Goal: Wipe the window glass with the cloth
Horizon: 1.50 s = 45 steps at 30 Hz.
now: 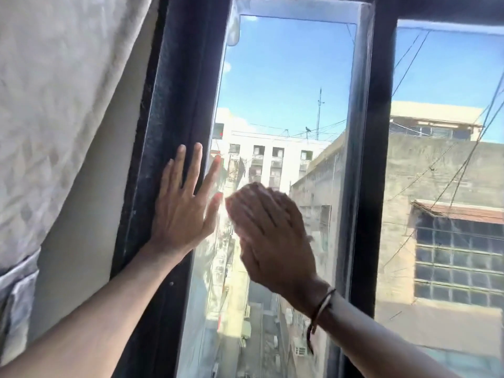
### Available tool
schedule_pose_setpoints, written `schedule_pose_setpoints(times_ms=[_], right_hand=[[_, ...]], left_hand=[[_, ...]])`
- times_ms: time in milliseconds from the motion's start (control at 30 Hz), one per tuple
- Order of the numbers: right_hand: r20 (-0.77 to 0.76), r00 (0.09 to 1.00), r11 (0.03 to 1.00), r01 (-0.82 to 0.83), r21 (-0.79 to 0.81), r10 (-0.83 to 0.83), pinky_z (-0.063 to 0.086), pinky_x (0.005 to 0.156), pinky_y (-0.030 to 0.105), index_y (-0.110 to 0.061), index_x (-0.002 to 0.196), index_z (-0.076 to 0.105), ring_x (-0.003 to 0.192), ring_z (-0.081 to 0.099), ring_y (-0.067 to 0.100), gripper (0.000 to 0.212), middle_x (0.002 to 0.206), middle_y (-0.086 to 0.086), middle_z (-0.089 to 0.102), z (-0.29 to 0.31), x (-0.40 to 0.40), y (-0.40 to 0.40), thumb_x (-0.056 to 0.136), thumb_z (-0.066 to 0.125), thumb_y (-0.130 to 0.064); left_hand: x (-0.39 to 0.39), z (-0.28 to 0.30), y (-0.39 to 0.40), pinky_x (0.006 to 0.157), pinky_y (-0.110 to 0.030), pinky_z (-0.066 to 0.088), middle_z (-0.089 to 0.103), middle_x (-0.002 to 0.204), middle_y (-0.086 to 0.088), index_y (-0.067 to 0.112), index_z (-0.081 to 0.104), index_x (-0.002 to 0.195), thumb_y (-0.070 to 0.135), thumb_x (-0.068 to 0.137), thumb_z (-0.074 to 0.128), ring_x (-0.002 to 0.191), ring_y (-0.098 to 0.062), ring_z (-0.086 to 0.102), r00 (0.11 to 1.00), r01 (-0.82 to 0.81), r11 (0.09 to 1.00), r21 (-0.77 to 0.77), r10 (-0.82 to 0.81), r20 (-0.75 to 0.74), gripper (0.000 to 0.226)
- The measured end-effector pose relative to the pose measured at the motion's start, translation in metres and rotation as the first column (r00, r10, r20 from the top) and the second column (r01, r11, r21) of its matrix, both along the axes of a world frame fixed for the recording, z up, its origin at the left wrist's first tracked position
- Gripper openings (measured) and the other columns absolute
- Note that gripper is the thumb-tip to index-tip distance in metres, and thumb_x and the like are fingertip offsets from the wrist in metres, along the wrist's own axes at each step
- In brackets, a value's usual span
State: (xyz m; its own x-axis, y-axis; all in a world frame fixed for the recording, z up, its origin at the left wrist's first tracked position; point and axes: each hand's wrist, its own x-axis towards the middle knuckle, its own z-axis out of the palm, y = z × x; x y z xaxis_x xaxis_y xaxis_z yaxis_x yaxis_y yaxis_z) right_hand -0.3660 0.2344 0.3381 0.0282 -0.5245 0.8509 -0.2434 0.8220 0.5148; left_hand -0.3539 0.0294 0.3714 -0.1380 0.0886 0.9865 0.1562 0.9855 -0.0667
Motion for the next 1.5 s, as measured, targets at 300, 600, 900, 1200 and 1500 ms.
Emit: schedule_pose_setpoints(times_ms=[300, 600, 900, 1200, 1500], right_hand=[[0.101, 0.991, 0.991, -0.094, 0.093, 0.085, 0.051, 0.089, 0.031, -0.032, 0.136, 0.076, 0.135, 0.065, 0.011, 0.043, 0.146, -0.011, 0.075, -0.099, 0.052, 0.061, 0.114, 0.045, -0.011], [-0.096, 0.995, 0.819, -0.061, -0.57, 0.008, 0.048, 0.108, 0.047, -0.017, 0.155, 0.059, 0.147, 0.06, 0.028, 0.049, 0.162, 0.007, 0.061, 0.001, 0.088, 0.236, 0.107, 0.049, -0.022], [0.067, 0.988, 0.863, 0.154, -0.481, -0.139, 0.003, 0.145, 0.047, -0.015, 0.172, 0.029, 0.171, 0.021, 0.029, 0.066, 0.183, 0.011, 0.025, 0.07, 0.033, 0.331, 0.112, 0.02, -0.041], [0.005, 0.981, 0.979, 0.193, 0.068, -0.193, 0.026, 0.142, 0.051, -0.017, 0.17, 0.034, 0.17, 0.027, 0.028, 0.057, 0.179, 0.01, 0.036, -0.014, 0.032, 0.287, 0.114, 0.037, -0.023], [-0.031, 0.979, 0.939, 0.186, -0.289, -0.203, 0.024, 0.142, 0.053, -0.011, 0.17, 0.029, 0.171, 0.02, 0.031, 0.056, 0.181, 0.015, 0.027, 0.149, 0.035, 0.276, 0.117, 0.029, -0.025]], left_hand=[[0.038, -0.005, 0.037, 0.13, -0.061, 0.025, 0.012, 0.176, -0.018, 0.018, 0.022, 0.166, 0.054, 0.103, 0.024, 0.164, -0.038, 0.012, 0.989, 0.054, 0.999, -0.007, -0.053, 0.139, 0.072], [0.044, 0.021, 0.231, 0.133, -0.051, 0.024, 0.016, 0.176, -0.017, 0.014, 0.022, 0.166, 0.044, 0.108, 0.033, 0.165, -0.031, 0.015, 0.968, 0.246, 0.964, -0.105, -0.25, -0.02, 0.066], [-0.004, 0.014, 0.266, 0.136, -0.051, 0.014, 0.011, 0.178, -0.013, 0.02, 0.013, 0.167, 0.044, 0.108, 0.032, 0.166, -0.027, 0.008, 0.984, 0.129, 0.989, -0.078, -0.137, -0.11, 0.067], [-0.008, 0.016, 0.264, 0.134, -0.054, 0.019, 0.013, 0.177, -0.014, 0.018, 0.016, 0.167, 0.04, 0.109, 0.027, 0.166, -0.028, 0.01, 0.981, 0.14, 0.986, -0.086, -0.15, -0.121, 0.063], [-0.009, 0.012, 0.265, 0.133, -0.056, 0.02, 0.011, 0.177, -0.016, 0.016, 0.014, 0.167, 0.042, 0.109, 0.022, 0.166, -0.029, 0.01, 0.984, 0.122, 0.987, -0.1, -0.134, -0.118, 0.064]])
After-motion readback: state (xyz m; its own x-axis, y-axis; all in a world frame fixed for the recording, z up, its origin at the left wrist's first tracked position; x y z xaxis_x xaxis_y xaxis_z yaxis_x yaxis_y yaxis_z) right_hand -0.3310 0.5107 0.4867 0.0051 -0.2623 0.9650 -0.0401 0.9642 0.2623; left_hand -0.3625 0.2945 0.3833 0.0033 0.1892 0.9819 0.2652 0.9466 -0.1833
